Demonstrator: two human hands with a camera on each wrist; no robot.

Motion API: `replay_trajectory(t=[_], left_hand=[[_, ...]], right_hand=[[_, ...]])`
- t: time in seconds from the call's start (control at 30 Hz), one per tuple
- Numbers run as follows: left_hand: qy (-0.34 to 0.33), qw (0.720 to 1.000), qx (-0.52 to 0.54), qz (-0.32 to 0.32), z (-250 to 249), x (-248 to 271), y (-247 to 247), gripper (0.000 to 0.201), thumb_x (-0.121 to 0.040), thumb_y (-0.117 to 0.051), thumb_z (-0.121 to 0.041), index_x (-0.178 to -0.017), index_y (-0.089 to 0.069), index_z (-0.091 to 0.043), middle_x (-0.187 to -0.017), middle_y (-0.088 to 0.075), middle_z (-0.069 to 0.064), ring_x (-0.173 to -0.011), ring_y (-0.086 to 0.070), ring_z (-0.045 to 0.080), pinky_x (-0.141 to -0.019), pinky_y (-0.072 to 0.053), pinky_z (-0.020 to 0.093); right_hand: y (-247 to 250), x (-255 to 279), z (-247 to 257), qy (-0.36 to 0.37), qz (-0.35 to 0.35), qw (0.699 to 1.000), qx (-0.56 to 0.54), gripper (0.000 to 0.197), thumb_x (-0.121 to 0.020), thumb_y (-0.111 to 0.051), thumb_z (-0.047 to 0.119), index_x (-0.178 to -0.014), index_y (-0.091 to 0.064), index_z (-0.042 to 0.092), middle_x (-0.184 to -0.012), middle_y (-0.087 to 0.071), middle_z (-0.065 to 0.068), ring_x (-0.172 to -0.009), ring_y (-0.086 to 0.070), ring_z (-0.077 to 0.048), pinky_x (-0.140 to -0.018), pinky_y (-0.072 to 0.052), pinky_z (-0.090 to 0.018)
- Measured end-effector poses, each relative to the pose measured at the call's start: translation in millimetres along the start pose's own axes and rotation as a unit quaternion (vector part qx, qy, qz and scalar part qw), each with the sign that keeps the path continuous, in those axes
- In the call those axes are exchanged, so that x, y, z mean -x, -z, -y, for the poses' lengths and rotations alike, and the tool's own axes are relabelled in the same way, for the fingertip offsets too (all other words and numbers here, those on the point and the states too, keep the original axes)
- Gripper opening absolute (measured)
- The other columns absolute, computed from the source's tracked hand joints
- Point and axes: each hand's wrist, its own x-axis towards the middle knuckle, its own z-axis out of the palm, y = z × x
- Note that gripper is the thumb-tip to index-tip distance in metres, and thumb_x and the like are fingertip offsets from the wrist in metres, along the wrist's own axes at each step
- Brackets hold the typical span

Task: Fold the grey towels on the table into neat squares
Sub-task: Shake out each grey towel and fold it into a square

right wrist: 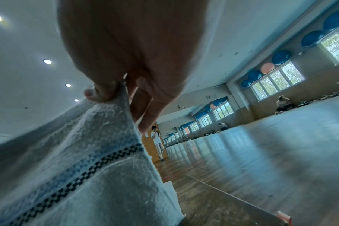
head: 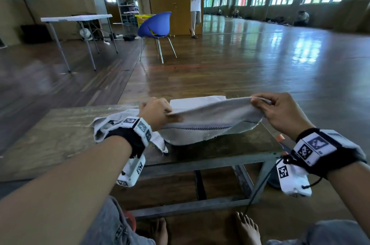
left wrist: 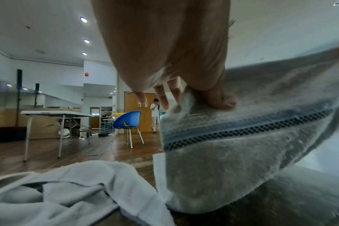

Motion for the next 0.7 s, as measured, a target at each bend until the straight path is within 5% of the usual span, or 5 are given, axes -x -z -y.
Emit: replay_trajectory(t=[0.13, 0.23, 0.33, 0.47, 0.7], left_hand=[[-0.017, 0.989, 0.147, 0.031, 8.2, 4.0, 28.9, 0.077, -0.058, -0.058, -0.085, -0.075, -0.071, -0.010, -0.069, -0.055, 0.000, -0.066, -0.041, 0.013, -0.067, -0.035, 0.033], [0.007, 0.982, 0.155, 0.107, 4.5, 8.4, 49.8, 0.074, -0.058, -0.057, -0.086, -0.095, -0.079, -0.025, -0.089, -0.075, 0.010, -0.079, -0.050, 0.016, -0.074, -0.046, 0.043], [0.042, 0.973, 0.086, 0.208, -0.1, 18.4, 64.0, 0.045, -0.062, -0.064, -0.081, -0.077, -0.077, -0.041, -0.087, -0.076, 0.004, -0.077, -0.061, 0.015, -0.080, -0.052, 0.041], [0.086, 0.929, 0.183, 0.310, 0.8, 33.9, 58.4, 0.018, -0.083, -0.075, -0.037, -0.071, -0.078, -0.023, -0.073, -0.074, -0.004, -0.064, -0.066, 0.007, -0.058, -0.050, 0.017], [0.156, 0.857, 0.299, 0.389, 15.7, 38.6, 24.9, 0.022, -0.093, -0.064, -0.017, -0.112, -0.067, -0.004, -0.095, -0.072, 0.008, -0.084, -0.069, 0.019, -0.072, -0.059, 0.028]], right_hand=[[9.6, 1.9, -5.0, -0.059, 0.030, 0.996, -0.061, 0.029, -0.095, -0.064, 0.028, -0.077, -0.077, 0.045, -0.086, -0.074, 0.021, -0.081, -0.070, 0.000, -0.072, -0.064, -0.036], [18.9, 4.7, 1.2, -0.092, 0.082, 0.990, -0.075, 0.017, -0.090, -0.064, 0.037, -0.083, -0.079, 0.036, -0.087, -0.076, 0.006, -0.076, -0.073, -0.006, -0.066, -0.064, -0.034], [30.6, 5.5, 2.6, -0.167, 0.199, 0.963, -0.073, 0.034, -0.080, -0.066, 0.043, -0.100, -0.077, 0.018, -0.086, -0.076, -0.009, -0.071, -0.076, -0.020, -0.059, -0.062, -0.032], [38.0, 6.5, 3.4, -0.246, 0.352, 0.903, -0.032, 0.029, -0.084, -0.067, 0.043, -0.103, -0.076, 0.022, -0.088, -0.076, -0.016, -0.072, -0.074, -0.035, -0.061, -0.061, -0.034], [21.4, 1.5, -21.5, -0.276, 0.401, 0.874, 0.009, 0.029, -0.084, -0.069, 0.049, -0.095, -0.079, 0.024, -0.085, -0.077, -0.011, -0.068, -0.072, -0.023, -0.055, -0.056, -0.027]])
